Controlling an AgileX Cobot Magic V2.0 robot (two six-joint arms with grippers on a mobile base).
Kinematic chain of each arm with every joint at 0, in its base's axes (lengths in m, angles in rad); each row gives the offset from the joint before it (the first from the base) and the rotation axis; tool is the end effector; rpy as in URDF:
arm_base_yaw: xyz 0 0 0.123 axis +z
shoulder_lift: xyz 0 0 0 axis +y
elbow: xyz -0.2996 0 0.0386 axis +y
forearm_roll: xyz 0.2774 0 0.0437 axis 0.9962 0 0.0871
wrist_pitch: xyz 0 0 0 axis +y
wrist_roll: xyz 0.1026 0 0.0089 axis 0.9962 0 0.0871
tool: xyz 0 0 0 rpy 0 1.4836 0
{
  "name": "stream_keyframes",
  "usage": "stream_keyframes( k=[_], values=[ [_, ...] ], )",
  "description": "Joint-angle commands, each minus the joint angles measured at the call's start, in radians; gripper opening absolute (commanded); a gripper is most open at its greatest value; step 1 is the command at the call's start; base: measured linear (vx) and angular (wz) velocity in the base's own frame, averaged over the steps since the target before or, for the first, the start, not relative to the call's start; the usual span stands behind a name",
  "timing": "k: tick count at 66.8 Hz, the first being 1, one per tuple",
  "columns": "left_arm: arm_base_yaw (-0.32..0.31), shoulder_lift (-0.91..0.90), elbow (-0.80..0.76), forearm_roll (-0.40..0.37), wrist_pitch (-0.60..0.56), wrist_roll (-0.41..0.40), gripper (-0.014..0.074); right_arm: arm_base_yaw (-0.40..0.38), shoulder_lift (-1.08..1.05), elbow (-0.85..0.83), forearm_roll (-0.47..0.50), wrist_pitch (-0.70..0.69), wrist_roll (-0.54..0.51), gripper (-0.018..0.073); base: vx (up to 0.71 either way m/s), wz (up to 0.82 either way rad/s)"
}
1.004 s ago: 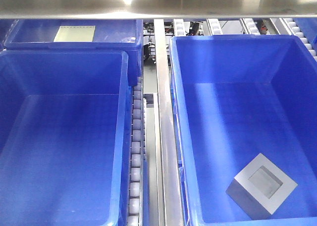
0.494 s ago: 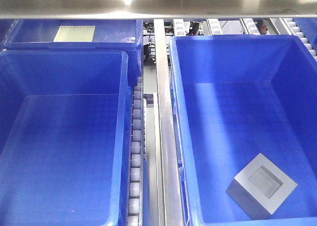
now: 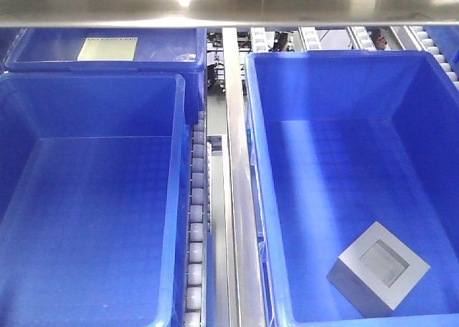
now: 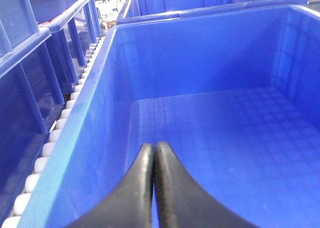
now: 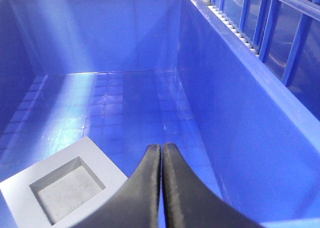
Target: Sort gray base to blue bin
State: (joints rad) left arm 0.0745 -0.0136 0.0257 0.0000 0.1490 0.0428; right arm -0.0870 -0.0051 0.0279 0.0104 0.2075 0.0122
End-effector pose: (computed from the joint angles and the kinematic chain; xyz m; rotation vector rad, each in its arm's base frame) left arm 0.0803 0.0060 0.1902 -0.0261 1.6452 0.0896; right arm 0.0802 -0.0068 0.1827 0.0921 1.7116 -0.0461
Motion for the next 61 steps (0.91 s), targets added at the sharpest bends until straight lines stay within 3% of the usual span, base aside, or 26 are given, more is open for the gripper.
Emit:
stream_keyframes(
  k=[1,61],
  values=[
    [-0.001,-0.017,-0.017,0.000,-0.082,-0.005,-0.0008,-0.004,0.019,0.002,-0.003,-0.057,-0.012,-0.0005,0.00,0.00],
    [-0.001,-0.013,-0.019,0.000,-0.083,-0.005,-0.0008,-0.004,0.019,0.002,-0.003,-0.057,-0.012,-0.0005,0.00,0.00]
  ],
)
